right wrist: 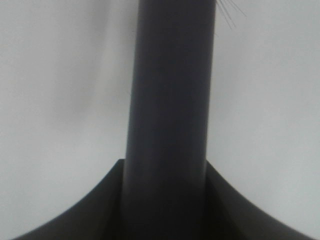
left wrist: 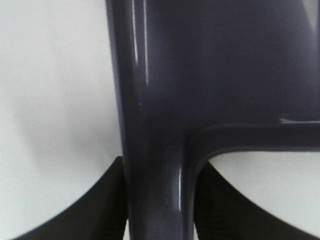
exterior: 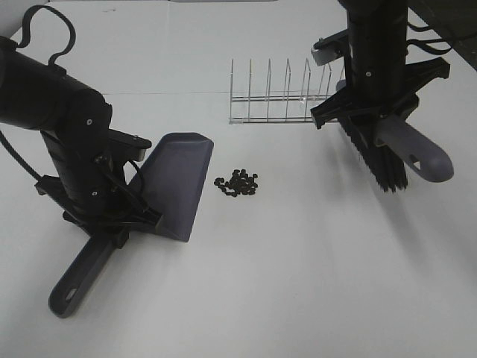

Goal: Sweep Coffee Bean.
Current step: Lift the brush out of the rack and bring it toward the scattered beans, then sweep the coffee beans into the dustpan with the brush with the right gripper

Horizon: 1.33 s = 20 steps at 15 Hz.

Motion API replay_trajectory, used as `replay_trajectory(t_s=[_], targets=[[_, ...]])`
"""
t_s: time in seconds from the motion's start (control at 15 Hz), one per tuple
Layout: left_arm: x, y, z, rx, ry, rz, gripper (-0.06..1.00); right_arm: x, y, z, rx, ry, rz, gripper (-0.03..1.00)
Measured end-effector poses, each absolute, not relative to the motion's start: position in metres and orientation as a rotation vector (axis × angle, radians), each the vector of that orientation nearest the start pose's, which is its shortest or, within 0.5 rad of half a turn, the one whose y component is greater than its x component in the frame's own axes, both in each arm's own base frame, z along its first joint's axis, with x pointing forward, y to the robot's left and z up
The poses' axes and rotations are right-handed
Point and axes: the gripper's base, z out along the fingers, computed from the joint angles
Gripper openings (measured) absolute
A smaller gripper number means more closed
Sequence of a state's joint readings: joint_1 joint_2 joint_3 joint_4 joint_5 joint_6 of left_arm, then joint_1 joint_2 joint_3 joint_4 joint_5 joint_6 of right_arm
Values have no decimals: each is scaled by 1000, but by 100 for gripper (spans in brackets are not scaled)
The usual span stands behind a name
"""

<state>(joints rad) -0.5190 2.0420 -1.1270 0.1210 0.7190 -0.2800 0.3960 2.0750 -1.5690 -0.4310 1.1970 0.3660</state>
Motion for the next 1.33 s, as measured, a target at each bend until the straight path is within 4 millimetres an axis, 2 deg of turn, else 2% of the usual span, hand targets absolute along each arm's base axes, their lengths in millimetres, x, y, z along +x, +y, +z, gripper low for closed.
replay_trajectory(t_s=[0.13,0.27,0.6,0.73,0.87,1.0,1.13,1.27,1.33], targets=[[308,-168,97,508,3044,101,32,392,127,177,-263,2977,-556,28],[308,-168,97,516,3041,104,32,395,148,161,-257,3000,-474,28],[308,-168,97,532,3038,105,32,410,223,137,-347,3012,-332,28],[308,-168,97,537,3037,105,32,412,249,130,-338,3041,-179,28],[308,-168,97,543,3037,105,32,407,266,122,-268,3115,57,28],[308,-168,97,545,3036,105,32,405,283,121,-186,3122,342,27],[308,-168,97,548,3036,105,32,406,292,128,-165,3098,504,27],[308,-168,97,549,3035,106,32,405,300,139,-194,3092,621,27],[308,-168,97,549,3035,106,32,406,300,145,-217,3095,615,27]])
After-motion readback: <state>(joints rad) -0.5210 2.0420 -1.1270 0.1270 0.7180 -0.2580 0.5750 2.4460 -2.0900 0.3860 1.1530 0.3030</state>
